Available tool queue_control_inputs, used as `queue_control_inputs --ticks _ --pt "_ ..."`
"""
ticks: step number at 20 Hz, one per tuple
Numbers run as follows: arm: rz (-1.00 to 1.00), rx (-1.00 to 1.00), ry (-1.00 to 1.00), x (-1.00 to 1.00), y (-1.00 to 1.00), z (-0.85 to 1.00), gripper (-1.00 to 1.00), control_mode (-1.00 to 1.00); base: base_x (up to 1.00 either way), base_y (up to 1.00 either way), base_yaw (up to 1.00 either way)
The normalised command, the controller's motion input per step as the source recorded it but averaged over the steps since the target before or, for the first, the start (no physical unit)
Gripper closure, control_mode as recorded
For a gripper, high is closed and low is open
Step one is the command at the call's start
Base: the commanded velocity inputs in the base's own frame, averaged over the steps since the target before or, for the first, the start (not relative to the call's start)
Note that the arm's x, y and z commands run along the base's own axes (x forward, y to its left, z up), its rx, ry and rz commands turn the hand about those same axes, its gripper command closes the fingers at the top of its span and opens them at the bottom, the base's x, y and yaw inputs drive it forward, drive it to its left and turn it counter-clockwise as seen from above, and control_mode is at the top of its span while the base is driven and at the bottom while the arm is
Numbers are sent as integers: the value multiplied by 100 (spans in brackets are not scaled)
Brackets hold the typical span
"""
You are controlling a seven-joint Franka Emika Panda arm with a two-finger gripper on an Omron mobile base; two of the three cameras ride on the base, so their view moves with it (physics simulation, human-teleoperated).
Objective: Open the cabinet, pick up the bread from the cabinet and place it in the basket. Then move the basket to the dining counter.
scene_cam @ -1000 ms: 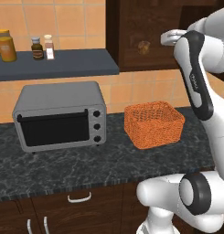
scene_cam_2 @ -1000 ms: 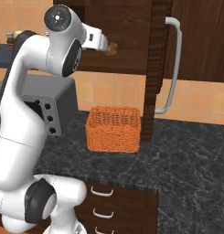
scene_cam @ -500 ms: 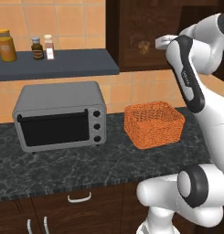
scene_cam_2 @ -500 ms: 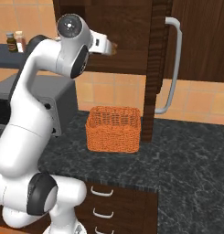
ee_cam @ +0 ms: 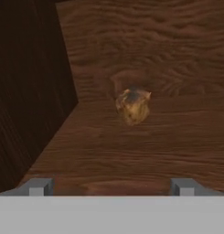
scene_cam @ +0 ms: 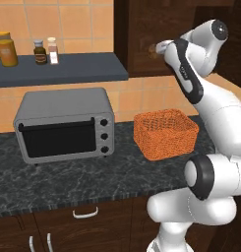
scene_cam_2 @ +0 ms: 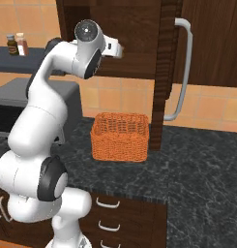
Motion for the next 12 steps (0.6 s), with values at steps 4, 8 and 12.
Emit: queue_control_inputs --ticks 4,8,12 --pt "0 0 0 49 0 0 -100 -100 0 0 0" --pt "0 0 0 56 0 -4 -100 -100 0 0 0" --pt "0 0 0 52 0 -2 -100 -100 0 0 0"
